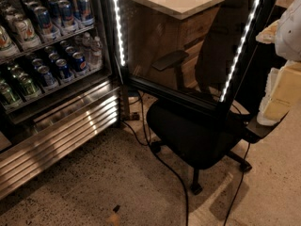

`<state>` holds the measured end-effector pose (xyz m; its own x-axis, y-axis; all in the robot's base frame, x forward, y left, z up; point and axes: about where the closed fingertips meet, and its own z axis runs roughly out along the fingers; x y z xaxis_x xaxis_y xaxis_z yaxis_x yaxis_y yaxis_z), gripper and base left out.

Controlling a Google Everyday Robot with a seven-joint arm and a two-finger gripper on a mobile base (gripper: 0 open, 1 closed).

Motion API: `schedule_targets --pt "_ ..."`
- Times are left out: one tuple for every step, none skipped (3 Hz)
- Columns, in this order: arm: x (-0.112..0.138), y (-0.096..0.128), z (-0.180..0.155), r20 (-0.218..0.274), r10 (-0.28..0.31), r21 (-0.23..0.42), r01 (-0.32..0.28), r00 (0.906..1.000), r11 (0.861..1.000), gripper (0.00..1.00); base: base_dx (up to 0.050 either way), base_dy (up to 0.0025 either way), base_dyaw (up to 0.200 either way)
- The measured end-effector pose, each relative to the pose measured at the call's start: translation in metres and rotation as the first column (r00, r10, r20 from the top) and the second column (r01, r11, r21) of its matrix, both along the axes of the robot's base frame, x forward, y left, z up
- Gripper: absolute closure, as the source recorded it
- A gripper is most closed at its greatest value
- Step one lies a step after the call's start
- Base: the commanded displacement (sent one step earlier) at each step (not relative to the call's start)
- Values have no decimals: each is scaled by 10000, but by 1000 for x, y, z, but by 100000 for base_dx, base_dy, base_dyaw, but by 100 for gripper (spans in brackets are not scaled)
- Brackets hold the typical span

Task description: Close right fridge door

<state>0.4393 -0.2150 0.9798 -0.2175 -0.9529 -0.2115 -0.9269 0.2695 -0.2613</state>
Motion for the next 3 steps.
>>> schedule_targets --pt "0 0 0 0 0 0 0 10000 10000 0 0 0 0" --pt "4 0 -3 268 -305 513 291 9992 9983 0 0 0 0" --pt "4 -6 -34 315 -1210 1992 1124 9921 9735 0 0 0 0"
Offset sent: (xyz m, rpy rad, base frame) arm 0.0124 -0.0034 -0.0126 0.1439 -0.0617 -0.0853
